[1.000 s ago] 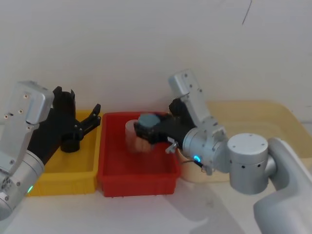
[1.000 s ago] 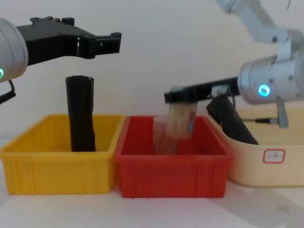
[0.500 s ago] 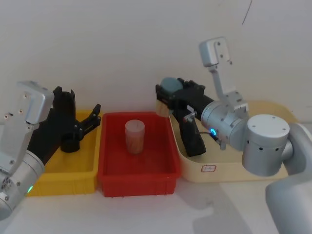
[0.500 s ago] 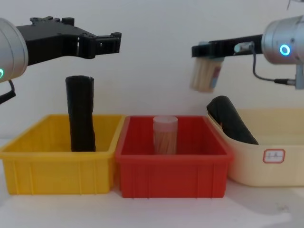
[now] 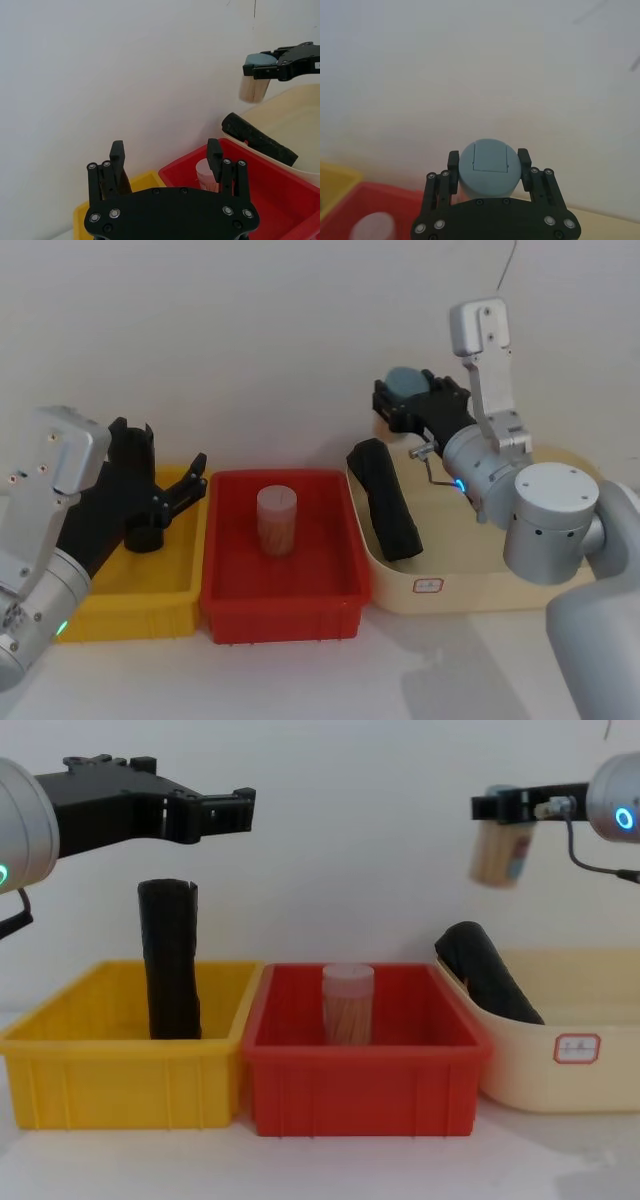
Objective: Pick up the garbage bag with the one hand and transfer it to the other hand.
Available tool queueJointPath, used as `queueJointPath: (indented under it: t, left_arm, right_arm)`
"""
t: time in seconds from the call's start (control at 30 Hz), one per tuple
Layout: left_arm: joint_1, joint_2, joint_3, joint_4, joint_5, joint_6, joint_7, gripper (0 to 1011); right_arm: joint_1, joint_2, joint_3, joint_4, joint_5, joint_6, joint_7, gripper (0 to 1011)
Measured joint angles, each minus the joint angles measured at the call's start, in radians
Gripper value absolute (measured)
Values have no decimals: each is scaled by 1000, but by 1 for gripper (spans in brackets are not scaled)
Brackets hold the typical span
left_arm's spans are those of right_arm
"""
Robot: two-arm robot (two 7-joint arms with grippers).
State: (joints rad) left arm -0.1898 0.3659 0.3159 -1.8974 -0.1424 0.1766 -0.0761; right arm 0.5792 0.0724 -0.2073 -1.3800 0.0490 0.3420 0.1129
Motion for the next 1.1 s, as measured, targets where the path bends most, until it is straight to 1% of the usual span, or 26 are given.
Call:
queueJointPath:
  t: [0.27,0.3,0.33,0.4,0.5,0.53,0.6,0.73,0.87,0.93,1.1]
  left_arm:
    - [0,0,0,0,0,0,0,1000]
    - [0,0,0,0,0,0,0,1000]
    - [0,0,0,0,0,0,0,1000]
    - [0,0,0,0,0,0,0,1000]
    - [0,0,0,0,0,0,0,1000]
    - [0,0,0,0,0,0,0,1000]
    - [0,0,0,0,0,0,0,1000]
    - [0,0,0,0,0,0,0,1000]
    - [0,0,0,0,0,0,0,1000]
    - [0,0,0,0,0,0,0,1000]
    - [0,0,0,0,0,0,0,1000]
  right_arm:
    - [33,-6,14,89,-63,-64,-102,682]
    - [33,-6,14,89,-63,-64,-102,682]
    - [40,-7,16,110,-76,-76,-122,682]
    - [47,-7,18,130,-88,-85,-140,682]
    - [65,-8,22,183,-119,-109,-186,682]
    - [65,-8,22,183,-119,-109,-186,682]
    - [76,-7,22,224,-145,-125,-221,682]
    - [84,-1,21,255,-168,-135,-241,682]
    - [84,9,20,273,-183,-135,-242,682]
    - [81,14,19,274,-186,-130,-237,682]
    - [65,32,18,265,-190,-102,-201,682]
